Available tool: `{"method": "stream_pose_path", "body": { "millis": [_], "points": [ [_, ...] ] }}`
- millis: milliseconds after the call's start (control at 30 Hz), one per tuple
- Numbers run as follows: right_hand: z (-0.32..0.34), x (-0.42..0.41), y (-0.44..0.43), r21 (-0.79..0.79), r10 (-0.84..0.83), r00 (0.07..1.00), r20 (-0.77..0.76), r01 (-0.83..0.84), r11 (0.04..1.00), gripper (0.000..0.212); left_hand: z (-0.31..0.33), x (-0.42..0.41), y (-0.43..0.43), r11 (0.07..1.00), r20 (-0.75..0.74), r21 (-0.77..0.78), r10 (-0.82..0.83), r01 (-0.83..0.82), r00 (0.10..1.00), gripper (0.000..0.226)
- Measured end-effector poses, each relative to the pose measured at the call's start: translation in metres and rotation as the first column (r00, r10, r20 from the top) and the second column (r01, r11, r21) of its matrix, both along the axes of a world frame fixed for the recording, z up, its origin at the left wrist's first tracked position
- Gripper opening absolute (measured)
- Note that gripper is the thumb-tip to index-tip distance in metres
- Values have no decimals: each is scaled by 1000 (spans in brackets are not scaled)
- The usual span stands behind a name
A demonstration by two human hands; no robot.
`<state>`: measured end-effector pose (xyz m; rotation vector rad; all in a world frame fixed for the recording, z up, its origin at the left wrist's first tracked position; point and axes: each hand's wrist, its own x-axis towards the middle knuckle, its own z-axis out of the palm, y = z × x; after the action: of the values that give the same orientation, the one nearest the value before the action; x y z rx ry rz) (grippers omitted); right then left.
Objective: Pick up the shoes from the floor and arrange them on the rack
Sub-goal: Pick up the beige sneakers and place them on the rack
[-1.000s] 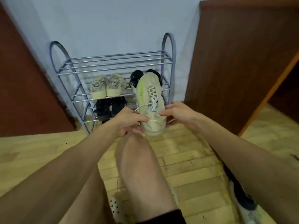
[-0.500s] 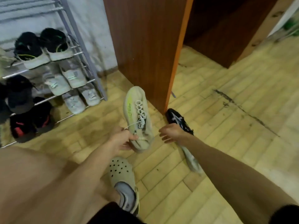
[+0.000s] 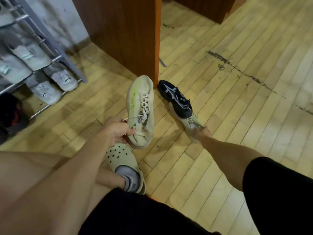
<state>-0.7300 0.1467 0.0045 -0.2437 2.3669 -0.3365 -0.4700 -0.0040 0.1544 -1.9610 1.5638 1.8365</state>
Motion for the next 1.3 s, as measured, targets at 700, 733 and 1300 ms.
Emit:
{"method": "stream_pose_path", "body": {
  "millis": [700, 733, 1300],
  "points": [
    [44, 119, -85, -66, -321, 393, 861, 714, 697, 16, 13, 20, 4, 983, -29, 93, 160, -156, 987, 23],
    [50, 124, -93, -67, -315, 377, 871, 726, 685, 16, 19, 26, 1, 978, -39, 95, 188, -184, 981, 21],
    [226, 214, -201, -616, 451, 606, 656, 84, 783, 18, 175, 183, -44, 837, -131, -273, 456, -474, 880, 16]
  ]
}}
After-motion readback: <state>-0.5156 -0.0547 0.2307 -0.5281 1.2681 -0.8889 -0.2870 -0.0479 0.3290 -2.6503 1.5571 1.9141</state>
